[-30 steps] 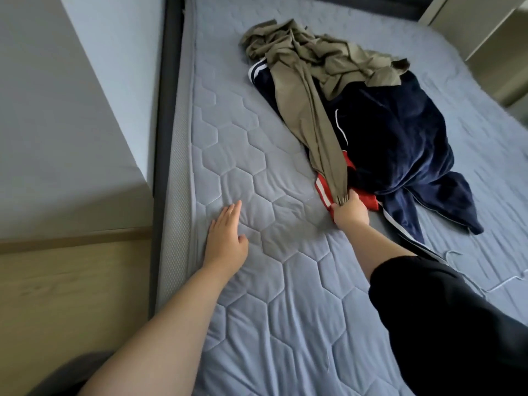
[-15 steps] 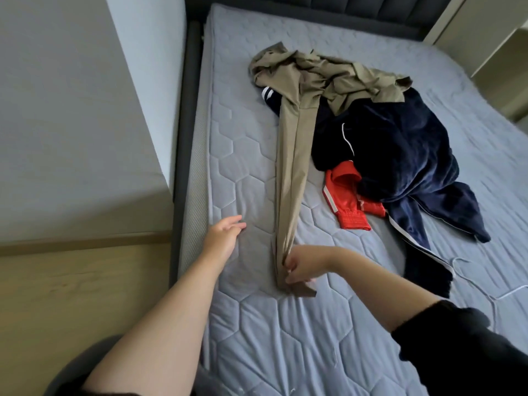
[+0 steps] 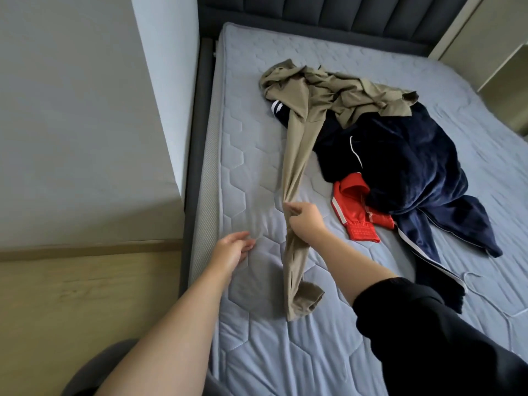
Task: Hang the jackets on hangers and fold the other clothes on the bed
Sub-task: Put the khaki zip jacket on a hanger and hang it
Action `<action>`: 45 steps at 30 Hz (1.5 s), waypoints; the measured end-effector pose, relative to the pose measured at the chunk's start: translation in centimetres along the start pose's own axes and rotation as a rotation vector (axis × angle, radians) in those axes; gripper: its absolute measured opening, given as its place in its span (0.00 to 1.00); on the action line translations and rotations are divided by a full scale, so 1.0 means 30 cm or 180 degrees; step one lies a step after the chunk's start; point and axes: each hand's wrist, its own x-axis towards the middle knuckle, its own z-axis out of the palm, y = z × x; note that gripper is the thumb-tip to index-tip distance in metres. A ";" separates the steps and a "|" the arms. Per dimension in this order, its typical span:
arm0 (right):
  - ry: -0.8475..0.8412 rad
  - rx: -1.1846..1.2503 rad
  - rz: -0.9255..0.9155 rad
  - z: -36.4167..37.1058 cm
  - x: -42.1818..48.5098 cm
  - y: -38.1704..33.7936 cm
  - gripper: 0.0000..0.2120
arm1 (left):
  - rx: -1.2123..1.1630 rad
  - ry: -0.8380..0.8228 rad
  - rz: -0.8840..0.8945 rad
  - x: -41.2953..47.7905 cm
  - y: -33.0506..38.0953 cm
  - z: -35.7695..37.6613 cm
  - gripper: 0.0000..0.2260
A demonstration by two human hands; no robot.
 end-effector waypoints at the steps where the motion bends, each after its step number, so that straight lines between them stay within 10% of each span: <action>1: -0.0277 -0.0241 -0.0163 -0.009 -0.019 -0.024 0.21 | -0.0098 -0.0018 -0.0050 -0.004 0.004 -0.005 0.10; 7: -0.3717 -0.1553 -0.0113 -0.088 -0.210 -0.096 0.14 | -0.0220 -0.0037 -0.0132 -0.022 0.011 -0.008 0.15; 9: -0.4115 -0.1742 0.0085 -0.103 -0.209 -0.057 0.15 | -0.0157 -0.0075 -0.0086 -0.027 0.010 -0.007 0.16; 15: -0.0346 -0.0448 0.0427 -0.096 -0.026 0.048 0.08 | -0.0255 0.0001 -0.0137 -0.023 0.004 -0.005 0.15; 17: 0.0060 0.0393 0.0963 -0.048 0.007 0.070 0.24 | -0.0248 0.0008 -0.0132 -0.019 0.002 -0.003 0.15; 23: -0.0132 -0.0544 0.0058 0.037 -0.009 0.008 0.12 | -0.0313 0.0010 -0.0202 -0.005 0.008 -0.019 0.16; 30: -0.3917 -0.3720 -0.0363 0.065 -0.234 0.013 0.14 | -0.0601 0.0012 -0.0357 0.010 0.020 -0.027 0.18; 32: -0.3467 -0.3307 -0.0049 0.019 -0.197 0.021 0.14 | -0.0619 0.0007 -0.0337 0.012 0.017 -0.029 0.18; 37: 0.0019 -0.1167 0.0174 -0.011 -0.050 0.029 0.23 | -0.0610 0.0032 -0.0334 0.007 0.012 -0.032 0.18; 41: -0.0510 -0.1539 0.0094 0.055 -0.023 0.040 0.46 | -0.0686 0.0045 -0.0366 0.003 0.015 -0.036 0.17; 45: -0.0513 -0.1946 -0.0125 0.104 -0.025 0.042 0.17 | -0.0757 0.0093 -0.0220 -0.007 0.044 -0.045 0.19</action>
